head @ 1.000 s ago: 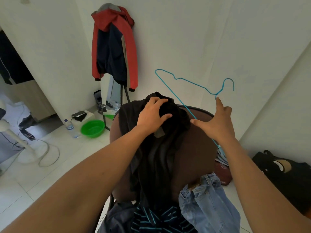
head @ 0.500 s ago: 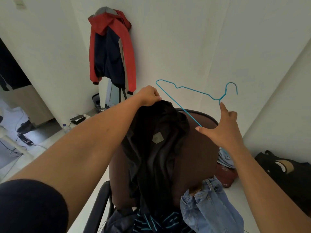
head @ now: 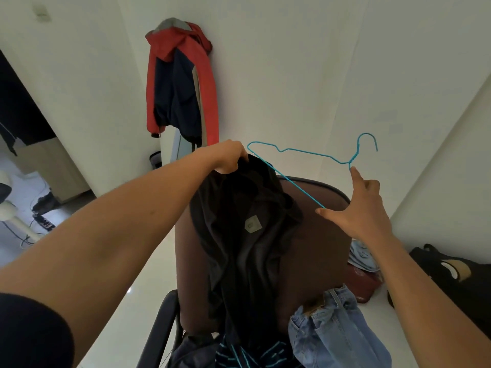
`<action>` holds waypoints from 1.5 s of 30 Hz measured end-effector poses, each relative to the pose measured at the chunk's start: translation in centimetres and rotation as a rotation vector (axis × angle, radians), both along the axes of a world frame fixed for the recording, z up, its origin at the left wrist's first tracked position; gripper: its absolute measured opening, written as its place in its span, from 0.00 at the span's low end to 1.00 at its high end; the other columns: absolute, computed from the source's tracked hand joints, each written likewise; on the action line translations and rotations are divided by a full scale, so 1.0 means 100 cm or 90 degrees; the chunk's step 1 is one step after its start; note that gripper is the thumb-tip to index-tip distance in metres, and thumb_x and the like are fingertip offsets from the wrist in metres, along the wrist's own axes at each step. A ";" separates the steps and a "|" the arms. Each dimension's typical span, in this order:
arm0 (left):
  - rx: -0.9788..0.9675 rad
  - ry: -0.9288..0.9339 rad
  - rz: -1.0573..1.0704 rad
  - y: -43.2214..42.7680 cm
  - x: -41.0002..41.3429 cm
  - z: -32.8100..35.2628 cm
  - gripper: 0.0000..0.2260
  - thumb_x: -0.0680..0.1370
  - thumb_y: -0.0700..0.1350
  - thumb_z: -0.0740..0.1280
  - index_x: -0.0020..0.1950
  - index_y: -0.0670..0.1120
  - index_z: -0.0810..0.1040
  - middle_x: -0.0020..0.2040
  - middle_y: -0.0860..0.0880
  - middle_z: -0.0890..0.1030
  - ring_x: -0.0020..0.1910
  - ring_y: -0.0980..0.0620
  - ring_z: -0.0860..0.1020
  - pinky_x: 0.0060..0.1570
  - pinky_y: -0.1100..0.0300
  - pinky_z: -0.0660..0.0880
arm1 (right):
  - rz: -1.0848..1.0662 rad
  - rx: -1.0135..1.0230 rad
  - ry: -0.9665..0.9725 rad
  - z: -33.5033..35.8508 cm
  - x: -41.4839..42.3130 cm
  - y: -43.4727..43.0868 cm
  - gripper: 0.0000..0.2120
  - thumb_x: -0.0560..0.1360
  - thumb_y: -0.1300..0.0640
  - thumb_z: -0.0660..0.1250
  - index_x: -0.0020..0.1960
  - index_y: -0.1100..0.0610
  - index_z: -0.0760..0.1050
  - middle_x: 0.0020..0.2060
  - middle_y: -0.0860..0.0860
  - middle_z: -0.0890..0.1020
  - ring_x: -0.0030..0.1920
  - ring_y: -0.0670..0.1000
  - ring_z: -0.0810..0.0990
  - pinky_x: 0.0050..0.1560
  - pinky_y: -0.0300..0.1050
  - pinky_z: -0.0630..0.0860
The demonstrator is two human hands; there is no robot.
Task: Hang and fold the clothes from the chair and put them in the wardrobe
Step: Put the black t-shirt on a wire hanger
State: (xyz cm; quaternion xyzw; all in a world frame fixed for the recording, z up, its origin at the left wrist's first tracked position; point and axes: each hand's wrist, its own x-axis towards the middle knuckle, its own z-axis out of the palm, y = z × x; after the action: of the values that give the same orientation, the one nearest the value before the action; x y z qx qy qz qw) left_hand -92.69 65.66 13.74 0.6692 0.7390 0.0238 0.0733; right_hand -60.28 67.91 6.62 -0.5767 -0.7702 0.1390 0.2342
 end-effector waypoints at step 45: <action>0.488 0.240 -0.122 -0.205 0.176 0.402 0.46 0.55 0.62 0.83 0.68 0.49 0.71 0.59 0.52 0.77 0.57 0.50 0.75 0.55 0.51 0.77 | 0.128 0.516 0.166 0.391 0.007 -0.132 0.50 0.65 0.34 0.75 0.78 0.35 0.50 0.66 0.48 0.62 0.67 0.50 0.63 0.57 0.52 0.63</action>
State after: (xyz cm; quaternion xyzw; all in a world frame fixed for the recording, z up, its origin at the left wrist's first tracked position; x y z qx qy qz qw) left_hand -75.04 45.15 53.95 0.7063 0.6118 0.1670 -0.3148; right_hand -59.56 54.67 45.76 -0.3383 -0.7787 -0.0806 0.5222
